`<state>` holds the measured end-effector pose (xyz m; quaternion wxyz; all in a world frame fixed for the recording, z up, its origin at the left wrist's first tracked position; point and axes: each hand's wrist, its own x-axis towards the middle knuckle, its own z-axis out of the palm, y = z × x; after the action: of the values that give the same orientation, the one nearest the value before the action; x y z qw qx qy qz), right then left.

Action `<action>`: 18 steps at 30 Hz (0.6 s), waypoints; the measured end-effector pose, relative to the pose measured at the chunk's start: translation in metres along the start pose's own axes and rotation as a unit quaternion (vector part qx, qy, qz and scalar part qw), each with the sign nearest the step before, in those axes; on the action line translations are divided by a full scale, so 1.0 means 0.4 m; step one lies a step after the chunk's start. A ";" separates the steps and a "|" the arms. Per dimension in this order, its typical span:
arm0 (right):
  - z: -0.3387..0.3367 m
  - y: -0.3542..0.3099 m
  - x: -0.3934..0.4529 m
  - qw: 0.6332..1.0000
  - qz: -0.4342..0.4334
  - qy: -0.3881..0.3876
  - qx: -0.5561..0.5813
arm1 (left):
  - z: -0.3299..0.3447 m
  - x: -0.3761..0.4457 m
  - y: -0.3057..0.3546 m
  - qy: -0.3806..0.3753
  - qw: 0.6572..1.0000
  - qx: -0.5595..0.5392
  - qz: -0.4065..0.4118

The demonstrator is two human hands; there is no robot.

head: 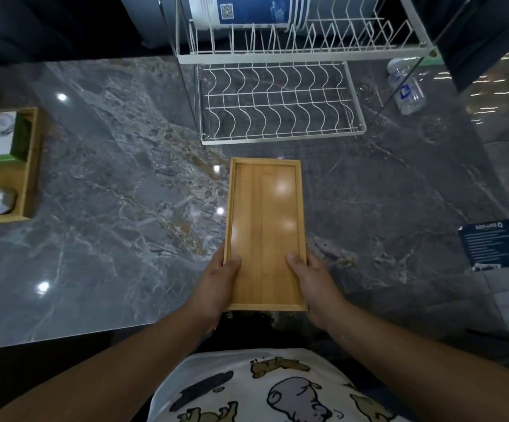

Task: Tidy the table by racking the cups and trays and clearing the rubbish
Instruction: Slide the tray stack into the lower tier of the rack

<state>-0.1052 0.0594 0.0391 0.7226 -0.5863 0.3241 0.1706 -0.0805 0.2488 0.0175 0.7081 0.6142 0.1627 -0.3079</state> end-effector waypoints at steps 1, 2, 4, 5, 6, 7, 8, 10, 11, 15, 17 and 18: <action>0.003 -0.005 -0.004 1.000 -0.008 0.000 0.004 | -0.001 -0.002 0.010 -0.003 1.000 0.003 0.007; 0.007 -0.011 -0.008 1.000 -0.017 0.000 0.009 | -0.001 -0.003 0.022 -0.006 1.000 0.006 0.015; 0.014 -0.027 -0.014 0.999 -0.036 0.000 0.014 | -0.002 -0.004 0.050 -0.008 0.999 0.014 0.031; 0.016 -0.038 -0.017 0.999 -0.047 0.001 0.013 | -0.003 -0.002 0.066 -0.009 0.999 0.018 0.039; 0.020 -0.051 -0.017 0.998 -0.059 0.001 0.012 | -0.003 0.001 0.083 -0.014 0.999 0.020 0.049; 0.022 -0.066 -0.016 0.997 -0.070 0.000 0.013 | -0.002 0.006 0.102 -0.020 0.998 0.020 0.058; 0.026 -0.083 -0.013 0.997 -0.081 0.000 0.016 | -0.002 0.013 0.121 -0.027 0.997 0.019 0.069; 0.031 -0.122 0.002 0.994 -0.105 0.005 0.017 | 0.003 0.033 0.165 -0.036 0.995 0.018 0.090; 0.034 -0.144 0.013 0.993 -0.115 0.012 0.016 | 0.007 0.046 0.186 -0.037 0.994 0.021 0.098; 0.035 -0.223 0.063 0.990 -0.134 0.020 0.024 | 0.031 0.099 0.259 -0.038 0.991 0.031 0.121; 0.032 -0.250 0.091 0.990 -0.138 0.023 0.024 | 0.045 0.126 0.283 -0.036 0.991 0.033 0.125; 0.029 -0.261 0.105 0.990 -0.140 0.026 0.021 | 0.051 0.139 0.292 -0.036 0.991 0.033 0.128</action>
<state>-0.0059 0.0384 0.0892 0.7427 -0.6148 0.2613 0.0458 0.0329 0.2221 0.0773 0.7262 0.6418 0.0470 -0.2420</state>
